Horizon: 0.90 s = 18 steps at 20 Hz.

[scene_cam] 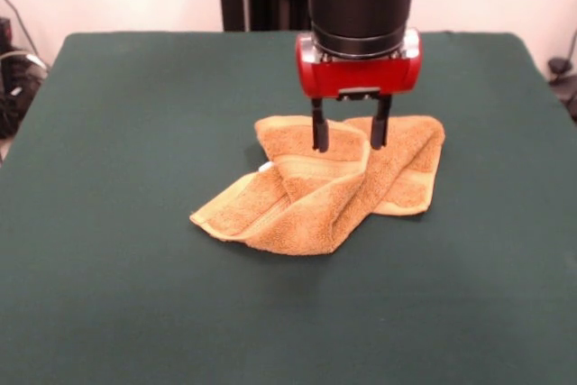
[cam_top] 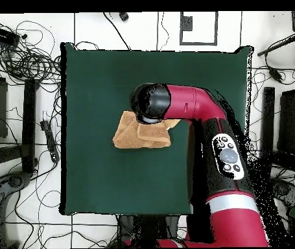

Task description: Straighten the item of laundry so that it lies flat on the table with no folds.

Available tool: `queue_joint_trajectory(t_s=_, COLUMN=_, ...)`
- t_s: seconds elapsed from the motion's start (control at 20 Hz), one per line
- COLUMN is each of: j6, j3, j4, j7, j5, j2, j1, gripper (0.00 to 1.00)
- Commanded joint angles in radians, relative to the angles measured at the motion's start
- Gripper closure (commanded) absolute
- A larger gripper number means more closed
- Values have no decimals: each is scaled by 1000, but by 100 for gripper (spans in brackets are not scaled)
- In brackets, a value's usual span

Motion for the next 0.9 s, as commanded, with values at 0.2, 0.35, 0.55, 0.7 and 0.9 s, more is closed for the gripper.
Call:
queue_joint_trajectory(t_s=0.2, j6=-53, j3=19, j4=-11, j7=75, j5=-19, j2=176, j1=-6, gripper=0)
queue_joint_trajectory(t_s=0.35, j6=-110, j3=11, j4=-43, j7=96, j5=-33, j2=226, j1=-2, gripper=0)
queue_joint_trajectory(t_s=0.55, j6=-126, j3=14, j4=-54, j7=84, j5=-41, j2=241, j1=3, gripper=0)
queue_joint_trajectory(t_s=0.7, j6=-127, j3=15, j4=-48, j7=76, j5=-40, j2=238, j1=5, gripper=0)
queue_joint_trajectory(t_s=0.9, j6=-135, j3=13, j4=-50, j7=67, j5=-41, j2=244, j1=7, gripper=0)
